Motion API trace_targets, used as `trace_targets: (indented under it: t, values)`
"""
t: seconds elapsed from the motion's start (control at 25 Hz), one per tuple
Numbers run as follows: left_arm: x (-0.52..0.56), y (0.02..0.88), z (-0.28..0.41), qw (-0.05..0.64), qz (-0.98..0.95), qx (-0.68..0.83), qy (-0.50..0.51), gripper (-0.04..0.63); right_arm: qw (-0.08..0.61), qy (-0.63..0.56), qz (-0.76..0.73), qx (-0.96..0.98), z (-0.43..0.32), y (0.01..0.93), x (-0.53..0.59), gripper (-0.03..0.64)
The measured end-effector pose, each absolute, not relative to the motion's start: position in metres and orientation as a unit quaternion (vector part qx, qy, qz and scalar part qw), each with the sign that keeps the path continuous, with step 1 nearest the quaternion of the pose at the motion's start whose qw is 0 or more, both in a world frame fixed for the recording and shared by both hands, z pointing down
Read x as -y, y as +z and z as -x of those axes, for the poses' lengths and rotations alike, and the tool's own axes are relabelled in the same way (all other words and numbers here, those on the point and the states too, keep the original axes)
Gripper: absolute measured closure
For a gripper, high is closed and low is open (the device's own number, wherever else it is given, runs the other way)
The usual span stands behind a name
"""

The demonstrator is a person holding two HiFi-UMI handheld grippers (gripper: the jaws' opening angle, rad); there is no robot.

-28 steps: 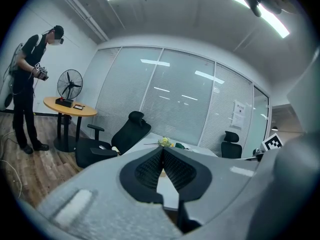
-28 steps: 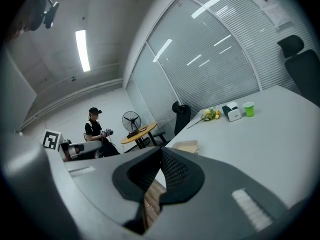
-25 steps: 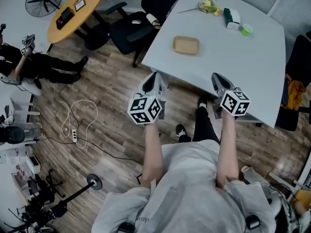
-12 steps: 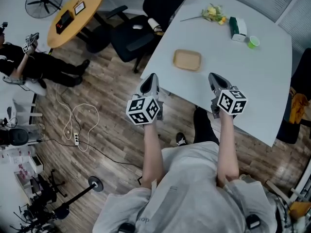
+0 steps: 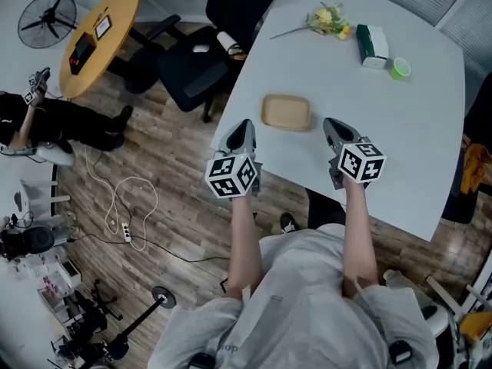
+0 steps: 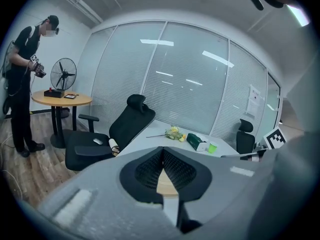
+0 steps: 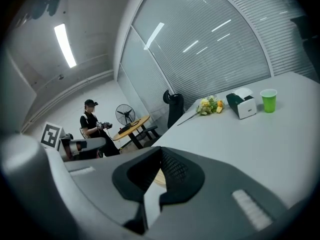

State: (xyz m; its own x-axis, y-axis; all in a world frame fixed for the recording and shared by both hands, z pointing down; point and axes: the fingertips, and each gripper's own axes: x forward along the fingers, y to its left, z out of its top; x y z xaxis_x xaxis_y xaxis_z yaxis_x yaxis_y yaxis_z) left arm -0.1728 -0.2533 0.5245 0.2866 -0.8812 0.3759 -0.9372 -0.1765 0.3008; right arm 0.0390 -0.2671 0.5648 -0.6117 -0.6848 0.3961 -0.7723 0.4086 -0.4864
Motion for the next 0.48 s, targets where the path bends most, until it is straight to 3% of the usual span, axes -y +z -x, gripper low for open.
trace_targets:
  t: [0.32,0.36,0.48]
  values:
    - [0.289,0.578,0.16,0.27,-0.761,0.579,0.115,0.588,0.077,0.358,-0.442,0.819,-0.033,0.61,0.295,0.612]
    - [0.293,0.586,0.158,0.275,-0.762,0.573,0.124,0.559,0.079,0.363,-0.441,0.817,-0.031,0.616,0.298,0.612]
    - [0.305,0.605,0.152,0.288,-0.763,0.559,0.149,0.521,0.091,0.38,-0.432,0.813,-0.025,0.633,0.305,0.526]
